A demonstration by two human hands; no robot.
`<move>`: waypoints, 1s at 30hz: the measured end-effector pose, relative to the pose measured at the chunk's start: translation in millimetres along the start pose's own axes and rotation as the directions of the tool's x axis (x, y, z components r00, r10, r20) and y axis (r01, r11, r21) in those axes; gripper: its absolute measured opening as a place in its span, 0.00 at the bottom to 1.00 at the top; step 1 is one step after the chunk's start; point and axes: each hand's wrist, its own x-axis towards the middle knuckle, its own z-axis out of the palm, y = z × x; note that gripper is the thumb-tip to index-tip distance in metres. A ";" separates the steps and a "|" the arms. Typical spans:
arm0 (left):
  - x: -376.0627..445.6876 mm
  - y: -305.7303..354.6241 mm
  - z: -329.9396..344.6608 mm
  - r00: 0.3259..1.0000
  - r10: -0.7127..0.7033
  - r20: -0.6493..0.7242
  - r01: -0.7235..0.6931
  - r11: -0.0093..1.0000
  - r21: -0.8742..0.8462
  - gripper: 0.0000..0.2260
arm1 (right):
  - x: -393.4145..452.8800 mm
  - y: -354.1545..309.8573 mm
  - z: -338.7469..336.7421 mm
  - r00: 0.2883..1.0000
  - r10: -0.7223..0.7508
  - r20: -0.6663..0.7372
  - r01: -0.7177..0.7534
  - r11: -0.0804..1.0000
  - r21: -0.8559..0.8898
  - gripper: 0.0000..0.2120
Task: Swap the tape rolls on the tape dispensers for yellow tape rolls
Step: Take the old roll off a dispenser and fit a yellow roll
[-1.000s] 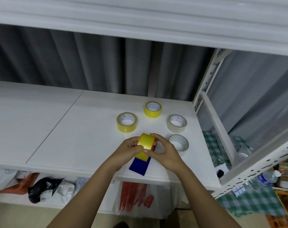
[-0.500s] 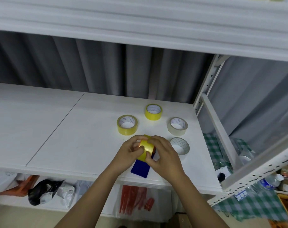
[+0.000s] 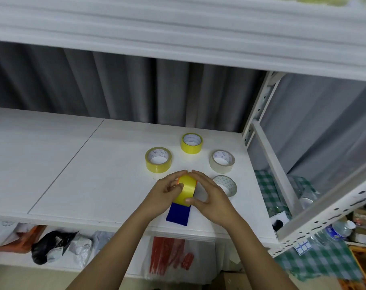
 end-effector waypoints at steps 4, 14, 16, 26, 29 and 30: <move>-2.0 -6.8 -2.5 0.999 -0.035 -0.016 0.035 0.999 0.017 0.17 | 7.8 3.4 1.5 0.998 0.053 0.030 -0.054 0.998 0.018 0.26; -8.7 -18.8 -7.4 0.995 -0.060 0.082 0.054 0.996 0.077 0.28 | 19.4 8.0 13.2 0.994 0.073 -0.077 -0.082 0.991 -0.110 0.16; -9.4 -18.9 -5.8 0.996 -0.040 0.085 0.036 0.998 0.051 0.24 | 14.2 4.1 17.3 0.968 -0.095 -0.233 0.049 0.979 -0.196 0.11; -4.9 -18.1 10.3 1.000 -0.021 -0.023 0.019 0.998 -0.067 0.15 | -11.1 -3.7 8.3 0.986 -0.143 -0.089 0.113 0.952 -0.285 0.21; -0.8 -15.8 12.8 0.998 -0.019 -0.062 0.016 0.999 -0.051 0.13 | -10.7 -2.8 6.7 0.988 -0.144 -0.060 0.119 0.944 -0.308 0.25; 0.4 -15.3 13.1 0.997 -0.022 -0.079 0.019 0.999 -0.040 0.13 | -10.1 -3.0 6.6 0.989 -0.141 -0.053 0.118 0.942 -0.315 0.26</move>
